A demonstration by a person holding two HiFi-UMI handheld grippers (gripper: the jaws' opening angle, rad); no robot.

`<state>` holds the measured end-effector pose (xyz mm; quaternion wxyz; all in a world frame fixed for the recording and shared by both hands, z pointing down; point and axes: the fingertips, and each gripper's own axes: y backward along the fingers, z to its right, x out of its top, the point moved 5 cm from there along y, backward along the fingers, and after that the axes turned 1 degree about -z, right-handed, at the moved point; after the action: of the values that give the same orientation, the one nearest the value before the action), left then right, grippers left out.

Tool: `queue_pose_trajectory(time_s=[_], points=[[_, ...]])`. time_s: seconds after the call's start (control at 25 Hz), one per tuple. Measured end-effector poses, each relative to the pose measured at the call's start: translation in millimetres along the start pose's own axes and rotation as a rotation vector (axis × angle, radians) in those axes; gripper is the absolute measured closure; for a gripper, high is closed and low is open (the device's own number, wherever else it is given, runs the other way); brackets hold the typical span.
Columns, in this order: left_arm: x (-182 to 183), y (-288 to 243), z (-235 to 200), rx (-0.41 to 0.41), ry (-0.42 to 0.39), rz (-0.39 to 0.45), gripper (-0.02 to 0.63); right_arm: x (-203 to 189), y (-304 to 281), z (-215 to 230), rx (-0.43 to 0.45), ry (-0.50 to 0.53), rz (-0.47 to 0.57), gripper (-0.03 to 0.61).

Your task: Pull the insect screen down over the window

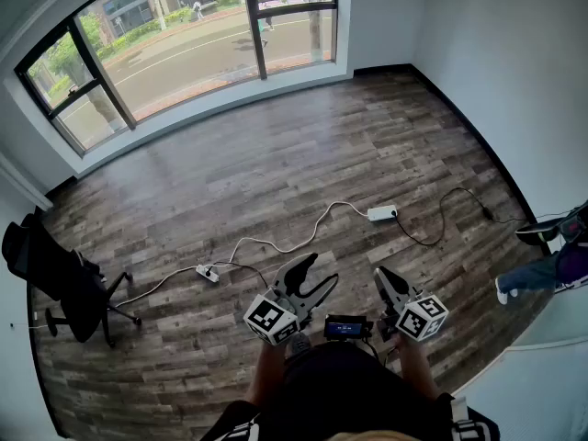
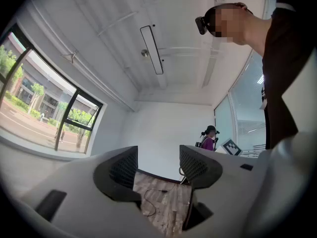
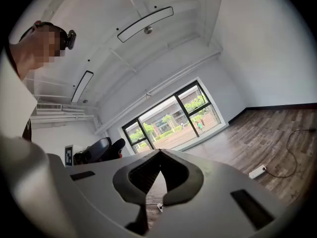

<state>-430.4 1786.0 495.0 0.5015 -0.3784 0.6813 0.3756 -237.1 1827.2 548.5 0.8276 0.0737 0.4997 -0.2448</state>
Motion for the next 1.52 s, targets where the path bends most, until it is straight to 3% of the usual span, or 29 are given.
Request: queue_pose_trajectory(time_s=[0.88,1.08,1.24,1.52], points=[[-1.7,20.4,-32.0,0.049,0.042,0.001,0.331,-8.2,-21.3,-5.4,-0.033,0.012,-0.049,0.572],[9.5,35.8,-63.7,0.077,0.022,0.020,0.331,-10.4,-47.0,-2.3,-0.061,0.024,-0.058,0.572],[13.6,51.2,-91.0,0.126,0.057,-0.004,0.331,-18.6,-60.5,-3.2,-0.092,-0.004,-0.075,0.571],[17.1,39.5,-151.6,0.177,0.081,-0.038,0.331,-17.4,-119.8,14.6,-0.068,-0.044,-0.097,0.572]])
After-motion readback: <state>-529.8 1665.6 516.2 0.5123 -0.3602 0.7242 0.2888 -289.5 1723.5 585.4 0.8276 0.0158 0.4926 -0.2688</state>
